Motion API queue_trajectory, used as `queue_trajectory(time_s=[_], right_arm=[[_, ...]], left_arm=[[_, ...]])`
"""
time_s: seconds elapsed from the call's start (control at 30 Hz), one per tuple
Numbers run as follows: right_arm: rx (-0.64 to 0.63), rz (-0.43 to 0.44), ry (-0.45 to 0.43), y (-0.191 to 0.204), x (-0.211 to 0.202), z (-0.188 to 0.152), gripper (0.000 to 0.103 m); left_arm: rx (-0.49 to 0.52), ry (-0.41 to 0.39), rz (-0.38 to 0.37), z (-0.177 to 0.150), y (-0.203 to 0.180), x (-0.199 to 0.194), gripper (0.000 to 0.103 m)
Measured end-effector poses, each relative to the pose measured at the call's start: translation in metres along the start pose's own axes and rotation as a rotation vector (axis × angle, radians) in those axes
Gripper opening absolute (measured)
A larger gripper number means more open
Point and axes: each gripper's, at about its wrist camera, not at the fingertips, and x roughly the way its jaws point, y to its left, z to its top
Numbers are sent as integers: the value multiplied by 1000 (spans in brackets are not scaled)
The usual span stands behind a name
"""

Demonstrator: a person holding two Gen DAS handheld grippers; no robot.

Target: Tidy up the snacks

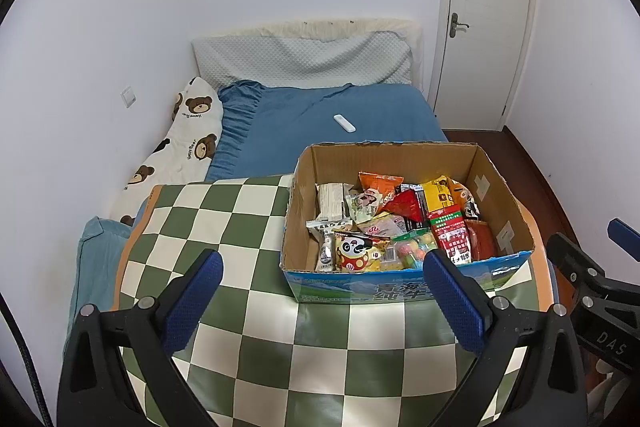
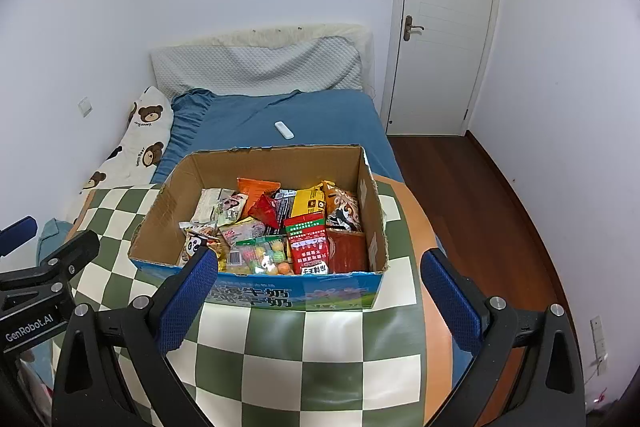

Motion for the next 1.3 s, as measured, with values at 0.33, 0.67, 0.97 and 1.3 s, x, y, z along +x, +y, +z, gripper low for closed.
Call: queue_trajectory(time_s=[0.33,0.67,0.97,1.3], right_arm=[[-8,10,-4,1,-3,-1,103],[-9,15,-8,-1,-6,0,103],[-18,22,-18,2,-11,2,103],[-19,22,-19,2,-12,2,103]], left_arm=[[-1,-1,1,0,0,-1,103],[-3,1,3,2,2,-6,103],[-5,-11,8,5,7,-12,103],[-1,-13,8,5,7,-12,103]])
